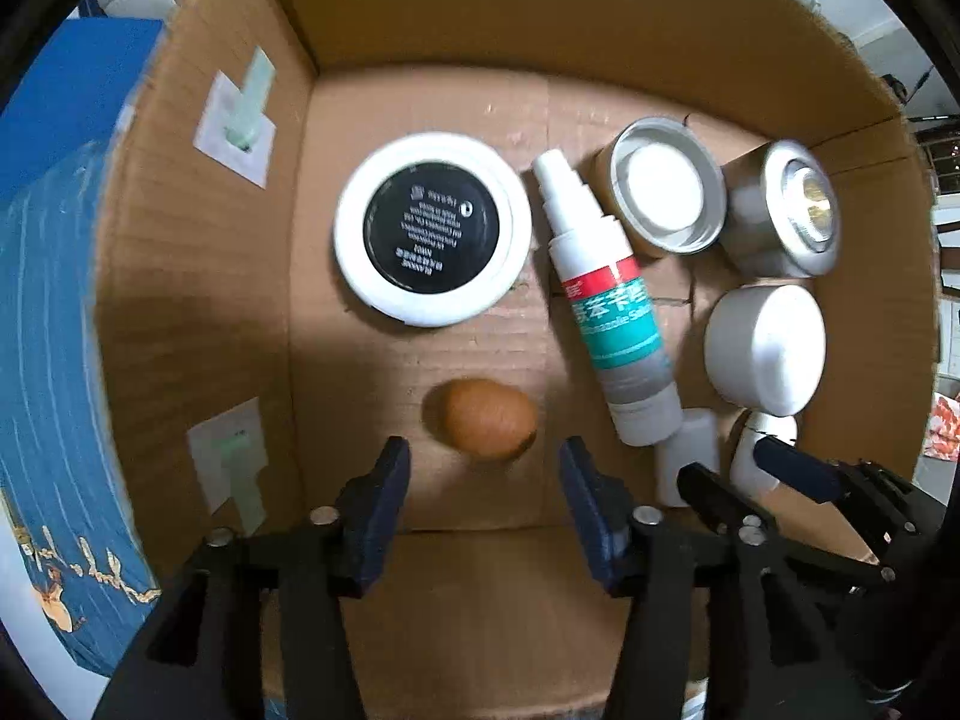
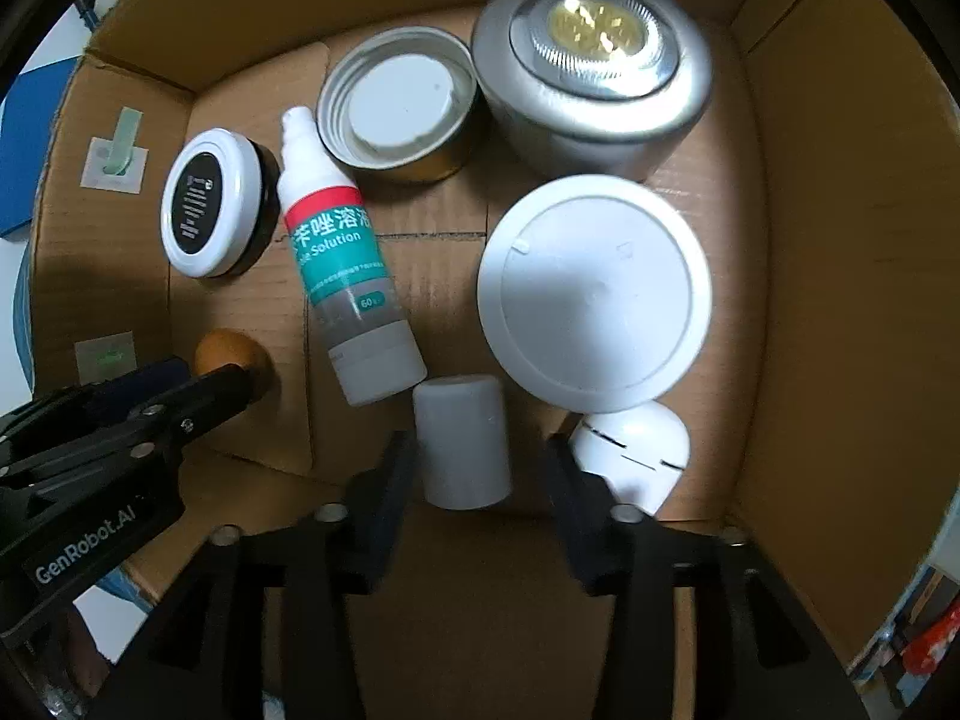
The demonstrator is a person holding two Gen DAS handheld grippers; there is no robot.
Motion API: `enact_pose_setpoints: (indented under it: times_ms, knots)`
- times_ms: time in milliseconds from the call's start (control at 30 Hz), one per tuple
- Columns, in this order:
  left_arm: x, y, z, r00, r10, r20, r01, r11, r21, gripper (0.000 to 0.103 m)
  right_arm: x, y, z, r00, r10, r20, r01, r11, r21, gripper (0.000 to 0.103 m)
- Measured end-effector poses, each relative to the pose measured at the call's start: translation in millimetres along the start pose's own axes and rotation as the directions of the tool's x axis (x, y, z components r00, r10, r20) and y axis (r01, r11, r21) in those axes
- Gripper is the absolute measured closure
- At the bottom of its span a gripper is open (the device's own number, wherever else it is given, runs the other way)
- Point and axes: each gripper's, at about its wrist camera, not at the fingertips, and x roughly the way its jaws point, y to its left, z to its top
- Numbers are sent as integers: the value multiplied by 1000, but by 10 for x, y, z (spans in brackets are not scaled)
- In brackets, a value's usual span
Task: Organize rigid objects
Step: 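Lift both grippers up out of the box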
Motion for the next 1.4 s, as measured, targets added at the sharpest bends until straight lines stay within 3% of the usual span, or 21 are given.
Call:
enact_pose_setpoints:
  times_ms: [100,200,233,333,367,500,700,867,1100,1400]
  knots:
    - [-158,2,-43,999,-11,52,12,1000,-16,38,-111,-16,-47,1000,-13,25,14,1000,-7,38]
    - [-302,20,-98,995,-11,100,14,999,-29,18,-238,-34,-97,999,-18,46,19,1000,-3,38]
    - [-355,20,-119,993,-7,119,10,999,-30,16,-283,-53,-115,998,-20,55,20,1000,0,38]
    - [-438,39,-173,989,29,145,-25,999,-29,6,-408,-109,-154,996,-34,77,34,999,5,24]
    - [-455,56,-206,988,32,153,-28,999,-27,5,-439,-126,-167,996,-40,85,40,999,8,16]
    - [-536,29,-294,983,44,179,-41,999,-23,4,-573,-216,-233,993,-49,111,47,999,27,0]
    - [-733,6,-378,978,41,203,-35,999,-35,4,-803,-252,-361,987,-61,150,53,997,52,0]
    - [-1037,-18,-636,964,39,263,-30,999,-36,4,-994,-306,-503,978,-71,195,63,997,49,0]
    - [-1590,-132,-1086,925,36,378,-30,999,-22,4,-1434,-256,-859,956,-68,285,62,998,29,0]
    - [-2374,-280,-1808,857,29,514,-29,1000,-8,4,-2276,-171,-1705,904,-27,428,27,1000,6,0]
